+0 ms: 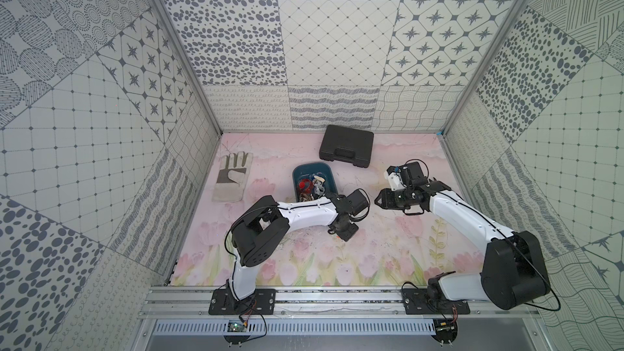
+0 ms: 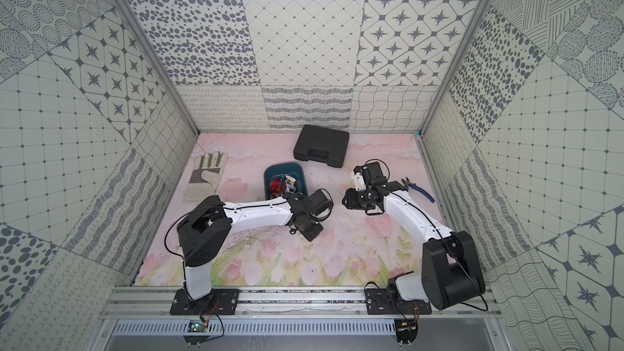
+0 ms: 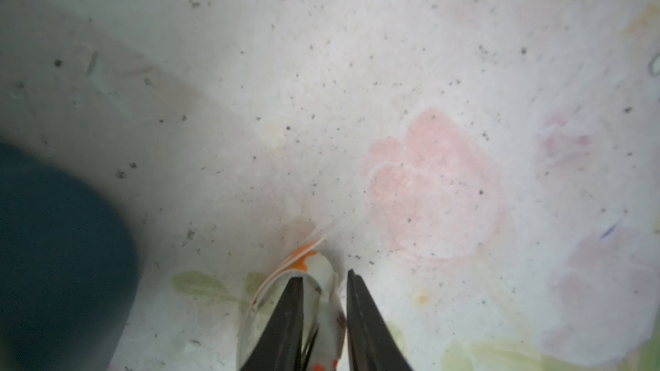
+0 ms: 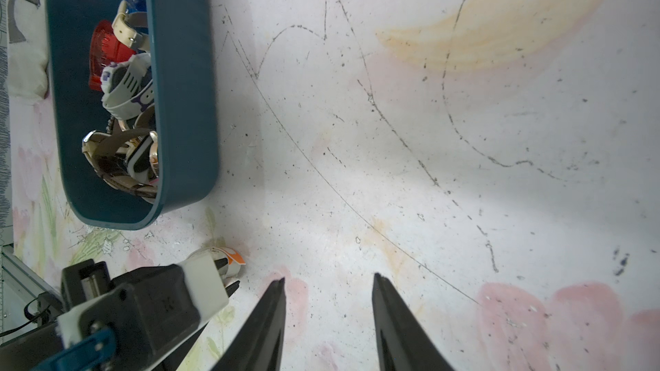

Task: Put the watch into the storage box
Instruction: Pick up the watch at the center of the board.

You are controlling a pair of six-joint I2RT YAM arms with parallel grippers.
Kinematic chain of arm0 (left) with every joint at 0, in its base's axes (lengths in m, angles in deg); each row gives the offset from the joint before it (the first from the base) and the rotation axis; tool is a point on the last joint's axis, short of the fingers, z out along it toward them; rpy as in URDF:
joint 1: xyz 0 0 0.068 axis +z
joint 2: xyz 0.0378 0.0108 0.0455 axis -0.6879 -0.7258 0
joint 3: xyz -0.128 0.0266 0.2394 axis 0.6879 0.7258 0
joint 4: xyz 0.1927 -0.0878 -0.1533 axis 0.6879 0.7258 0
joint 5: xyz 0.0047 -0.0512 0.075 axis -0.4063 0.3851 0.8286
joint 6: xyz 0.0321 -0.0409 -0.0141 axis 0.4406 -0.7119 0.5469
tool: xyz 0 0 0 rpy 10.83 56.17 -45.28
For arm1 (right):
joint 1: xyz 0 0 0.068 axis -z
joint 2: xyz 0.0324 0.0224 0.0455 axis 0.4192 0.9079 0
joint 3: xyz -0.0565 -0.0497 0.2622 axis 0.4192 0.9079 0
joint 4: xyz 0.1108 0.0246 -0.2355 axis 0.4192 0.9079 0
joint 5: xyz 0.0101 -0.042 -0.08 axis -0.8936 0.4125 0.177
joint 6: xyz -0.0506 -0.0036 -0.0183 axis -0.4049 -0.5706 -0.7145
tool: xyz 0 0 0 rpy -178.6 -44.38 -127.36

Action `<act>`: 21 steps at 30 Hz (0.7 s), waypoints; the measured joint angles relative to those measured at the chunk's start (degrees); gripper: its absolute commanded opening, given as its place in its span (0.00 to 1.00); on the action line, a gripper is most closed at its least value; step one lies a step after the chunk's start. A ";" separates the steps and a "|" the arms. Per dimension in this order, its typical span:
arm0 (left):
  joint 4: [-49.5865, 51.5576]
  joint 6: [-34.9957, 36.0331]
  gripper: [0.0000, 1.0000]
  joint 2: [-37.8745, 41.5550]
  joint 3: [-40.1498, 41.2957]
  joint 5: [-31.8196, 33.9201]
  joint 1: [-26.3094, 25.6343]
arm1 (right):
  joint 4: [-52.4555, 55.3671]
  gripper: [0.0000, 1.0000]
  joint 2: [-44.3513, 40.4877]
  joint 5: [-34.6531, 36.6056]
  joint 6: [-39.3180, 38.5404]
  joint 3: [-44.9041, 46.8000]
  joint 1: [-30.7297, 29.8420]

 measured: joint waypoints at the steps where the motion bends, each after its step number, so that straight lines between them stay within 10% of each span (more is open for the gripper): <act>1: 0.00 -0.09 0.12 -0.04 -0.04 -0.24 0.00 | 0.00 0.44 0.00 0.00 -0.02 0.00 0.00; 21: 0.48 -0.17 0.07 5.16 -0.61 -2.29 0.00 | -0.42 0.44 0.00 0.00 -0.55 0.00 -0.02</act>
